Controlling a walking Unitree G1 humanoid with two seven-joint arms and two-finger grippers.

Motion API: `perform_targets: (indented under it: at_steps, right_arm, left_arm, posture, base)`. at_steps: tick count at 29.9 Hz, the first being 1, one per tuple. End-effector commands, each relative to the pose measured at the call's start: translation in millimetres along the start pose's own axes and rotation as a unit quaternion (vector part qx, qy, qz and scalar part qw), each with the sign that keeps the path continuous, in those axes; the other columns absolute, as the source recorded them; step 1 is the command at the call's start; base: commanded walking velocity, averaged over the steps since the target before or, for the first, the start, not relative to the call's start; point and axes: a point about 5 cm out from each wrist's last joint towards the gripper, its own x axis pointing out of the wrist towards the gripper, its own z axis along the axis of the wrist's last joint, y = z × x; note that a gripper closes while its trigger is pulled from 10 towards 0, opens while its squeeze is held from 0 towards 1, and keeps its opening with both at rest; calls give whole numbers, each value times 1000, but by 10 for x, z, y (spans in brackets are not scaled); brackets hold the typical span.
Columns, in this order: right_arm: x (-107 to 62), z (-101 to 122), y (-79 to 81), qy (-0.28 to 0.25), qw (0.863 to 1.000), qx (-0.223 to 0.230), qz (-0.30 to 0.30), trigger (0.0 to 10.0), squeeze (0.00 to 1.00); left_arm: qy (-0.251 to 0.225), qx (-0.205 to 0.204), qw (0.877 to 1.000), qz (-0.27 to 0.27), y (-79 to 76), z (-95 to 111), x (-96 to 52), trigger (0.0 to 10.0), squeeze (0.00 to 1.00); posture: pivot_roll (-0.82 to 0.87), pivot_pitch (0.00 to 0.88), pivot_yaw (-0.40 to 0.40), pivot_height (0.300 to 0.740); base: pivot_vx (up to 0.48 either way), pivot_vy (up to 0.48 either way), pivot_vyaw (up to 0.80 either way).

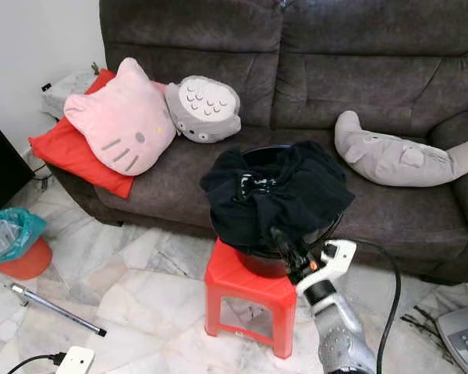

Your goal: Hang hanger

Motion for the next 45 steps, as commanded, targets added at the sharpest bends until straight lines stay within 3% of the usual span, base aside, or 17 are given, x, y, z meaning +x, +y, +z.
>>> perform_targets:
  at_steps: [1, 6, 10, 15, 16, 19, 27, 28, 38, 45]
  right_arm:
    - [100, 97, 141, -12, 999, -12, 35, 0, 0]
    - [218, 283, 296, -38, 996, -35, 69, 0, 0]
    - [246, 412, 254, -58, 996, -46, 54, 0, 0]
    - [203, 651, -24, -88, 991, -90, -51, 0, 0]
    - [144, 759, -179, -103, 983, -96, -117, 0, 0]
    - [34, 901, -376, -129, 967, -91, -198, 0, 0]
    - [-101, 965, -565, -144, 946, -79, -278, 0, 0]
    - [-90, 930, -570, -135, 947, -80, -279, 10000, 0]
    - [134, 693, -395, -72, 965, -125, -221, 10000, 0]
    - [289, 755, -297, -66, 968, -149, -191, 10000, 0]
  left_arm:
    - [2, -2, 1000, 6, 41, -14, -8, 10000, 0]
    - [1, -3, 1000, 1, 35, -11, -7, 10000, 0]
    - [0, -4, 1000, 0, 34, -10, -7, 10000, 0]
    - [-1, -6, 1000, 2, 33, -7, -6, 10000, 0]
    - [-1, -7, 1000, 3, 33, -7, -6, 10000, 0]
    - [-1, -7, 1000, 3, 34, -8, -7, 10000, 0]
    - [0, -4, 1000, 3, 37, -13, -8, 10000, 0]
    - [0, -4, 1000, 3, 38, -13, -8, 10000, 0]
    - [0, -5, 1000, 3, 38, -16, -8, 10000, 0]
    - [0, -5, 1000, 2, 32, -15, -7, 10000, 0]
  posture:
    - [-172, 0, 82, 740]
    - [-172, 0, 82, 740]
    - [-172, 0, 82, 740]
    - [-170, 0, 80, 740]
    - [-167, 0, 80, 740]
    - [-171, 0, 81, 740]
    - [-173, 0, 86, 740]
    - [-173, 0, 87, 740]
    - [-171, 0, 86, 740]
    - [-174, 0, 86, 740]
  base:
    - [0, 0, 0]
    - [0, 0, 0]
    - [0, 0, 0]
    - [0, 0, 0]
    - [0, 0, 0]
    - [0, 0, 0]
    - [0, 0, 0]
    - [0, 0, 0]
    - [0, 0, 0]
    - [0, 0, 0]
